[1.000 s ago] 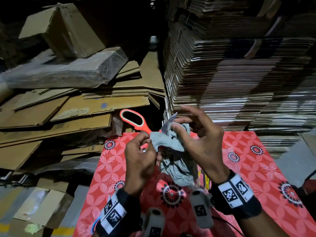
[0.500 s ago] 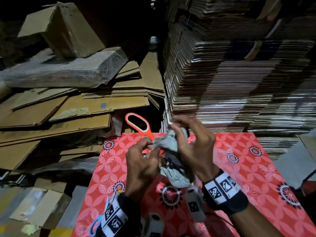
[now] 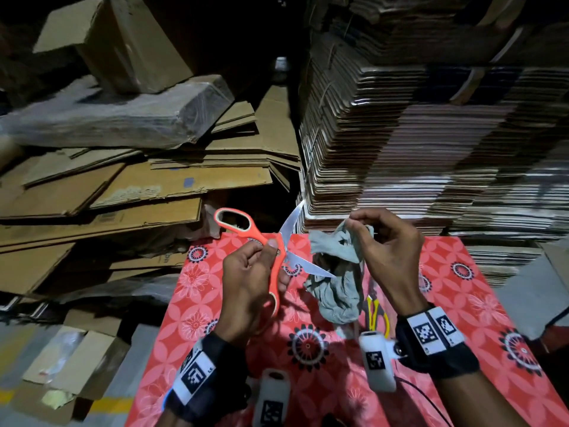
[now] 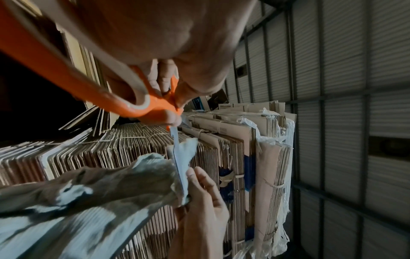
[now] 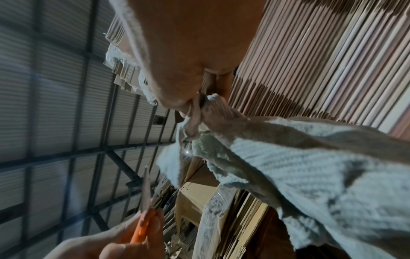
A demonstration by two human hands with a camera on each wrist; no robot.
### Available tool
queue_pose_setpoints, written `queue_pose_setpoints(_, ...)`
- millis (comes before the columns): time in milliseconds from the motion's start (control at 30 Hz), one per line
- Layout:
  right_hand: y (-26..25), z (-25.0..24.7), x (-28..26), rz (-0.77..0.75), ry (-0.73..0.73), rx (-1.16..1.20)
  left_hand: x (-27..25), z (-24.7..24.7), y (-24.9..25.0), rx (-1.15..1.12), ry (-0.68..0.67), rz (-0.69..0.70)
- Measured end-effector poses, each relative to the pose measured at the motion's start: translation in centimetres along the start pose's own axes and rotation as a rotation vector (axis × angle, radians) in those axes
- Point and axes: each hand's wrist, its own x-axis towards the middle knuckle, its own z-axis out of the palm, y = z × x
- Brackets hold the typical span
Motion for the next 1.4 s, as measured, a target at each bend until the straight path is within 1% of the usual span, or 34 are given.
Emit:
queue_pose_setpoints(167,-1.1,0.2,-0.3,0.092,-0.026,0.159,0.1,0.2,0.0,-0.02,-0.009,-0.031)
queue_pose_setpoints(267,-2.6,0.9,-0.4,0.08,-0.046,0.178,0.1,0.6,-0.1,0.002,-0.044,-0.019)
queue_pose_setpoints(333,-3.6,1.9,-1.0,0.075,-0.096,0.204,0.1,1.0,-0.2,-0.02,-0.045,-0.013)
queue_pose_setpoints(367,-3.9,2.4,-1.4,0.044,-0.128,0.185,0.1,1.2,-0.2,-0.02,-0.045,0.005)
queue_pose_setpoints(433,-3.9,3.2,-2.5,-0.093,-0.209,0.081,0.3,1.3,-0.3,0.026,-0.039,0.059)
queue_pose_setpoints(500,-3.4,3.4,-3.5,-0.215,-0.29,-0.015,0.3,1.3,-0.1,0.027,-0.038,0.07)
queue_pose_setpoints(600,-2.9,3.1,-4.7,-0.247,-0.372,-0.005,0.1,1.0,-0.1,0.029,-0.015,0.062)
queue_pose_setpoints(667,-2.8,2.6,-5.1,-0.202,-0.431,0.055,-0.1,0.8,-0.5,0.03,-0.014,0.049)
queue_pose_setpoints(733,-2.6,2.1,-5.0,-0.092,-0.494,0.143,-0.2,0.7,-0.8,0.018,-0.027,0.039)
queue_pose_setpoints(800,-2.5,1.9,-4.5,0.007,-0.499,0.196,-0.3,0.8,-1.1,0.017,-0.026,0.041)
queue_pose_setpoints(833,-2.5,1.9,-4.4,0.03,-0.484,0.197,-0.3,0.9,-1.1,0.023,-0.027,0.043)
queue_pose_setpoints(900,-2.7,2.0,-4.2,0.037,-0.462,0.174,-0.4,1.0,-1.1,0.021,-0.034,0.053)
queue_pose_setpoints(1033,-2.7,1.7,-3.6,0.024,-0.504,0.134,-0.4,1.1,-1.2,0.001,-0.033,0.034)
queue_pose_setpoints(1133,-2.8,1.3,-3.5,0.093,-0.535,0.144,-0.3,0.9,-1.2,-0.01,-0.027,-0.003)
queue_pose_setpoints(1233,-3.0,1.0,-3.5,0.165,-0.551,0.168,-0.2,0.6,-1.1,0.004,-0.04,0.004)
queue_pose_setpoints(1400,-2.5,0.4,-3.4,0.209,-0.559,0.189,0.0,0.6,-0.8,-0.01,-0.029,-0.012)
